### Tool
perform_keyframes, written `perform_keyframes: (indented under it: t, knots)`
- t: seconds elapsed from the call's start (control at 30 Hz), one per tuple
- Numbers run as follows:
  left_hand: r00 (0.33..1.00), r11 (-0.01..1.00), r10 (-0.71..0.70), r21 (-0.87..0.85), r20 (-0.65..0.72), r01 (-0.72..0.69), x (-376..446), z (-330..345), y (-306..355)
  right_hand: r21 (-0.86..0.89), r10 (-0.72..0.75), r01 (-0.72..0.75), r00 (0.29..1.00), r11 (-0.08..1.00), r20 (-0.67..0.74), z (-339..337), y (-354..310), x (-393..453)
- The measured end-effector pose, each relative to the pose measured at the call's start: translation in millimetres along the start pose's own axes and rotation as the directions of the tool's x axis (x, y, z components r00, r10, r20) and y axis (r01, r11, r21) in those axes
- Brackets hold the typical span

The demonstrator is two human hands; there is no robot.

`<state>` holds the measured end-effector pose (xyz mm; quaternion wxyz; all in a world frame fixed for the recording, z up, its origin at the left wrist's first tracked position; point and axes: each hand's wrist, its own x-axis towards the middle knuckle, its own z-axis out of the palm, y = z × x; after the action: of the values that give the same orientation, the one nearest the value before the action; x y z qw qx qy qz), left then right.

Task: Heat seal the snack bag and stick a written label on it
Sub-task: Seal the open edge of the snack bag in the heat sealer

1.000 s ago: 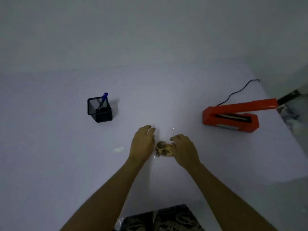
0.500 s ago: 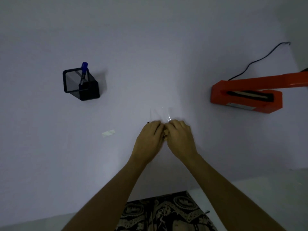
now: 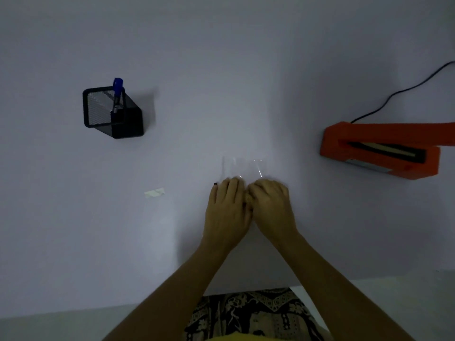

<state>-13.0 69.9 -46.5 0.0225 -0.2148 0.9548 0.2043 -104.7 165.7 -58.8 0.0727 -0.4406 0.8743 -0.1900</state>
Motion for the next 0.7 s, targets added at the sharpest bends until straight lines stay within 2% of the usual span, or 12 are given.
perform_keyframes:
  t: [0.1,0.27,0.47,0.53,0.6,0.7]
  knots:
    - [1.0,1.0,-0.015,0.003,0.017,0.015,4.0,-0.8,0.1,0.014,-0.047,0.047,0.999,0.999,0.024,2.9,4.1,6.3]
    - [0.999,0.999,0.02,0.032,0.035,-0.022,5.9,-4.6,0.5,-0.082,0.028,-0.024,0.999,0.996,0.04,-2.1,9.6,31.1]
    - [0.998,0.998,-0.013,0.069,0.067,0.008,3.4,-1.3,2.6,-0.057,0.055,-0.053,0.997,0.997,0.051,-4.4,18.8,53.0]
    - [0.998,0.998,-0.024,0.063,0.062,0.02,3.7,-1.8,2.9,-0.043,0.008,-0.008,1.0,0.999,0.008,-5.5,18.6,47.3]
    - [0.998,0.998,-0.022,0.052,0.054,0.02,3.4,-1.9,2.5,-0.018,-0.108,0.107,0.994,0.994,-0.03,-3.1,18.7,33.2]
    - [0.998,0.999,-0.024,0.034,0.06,0.022,3.0,-1.3,1.6,0.038,-0.204,0.204,0.979,0.978,-0.001,-1.0,23.5,15.7]
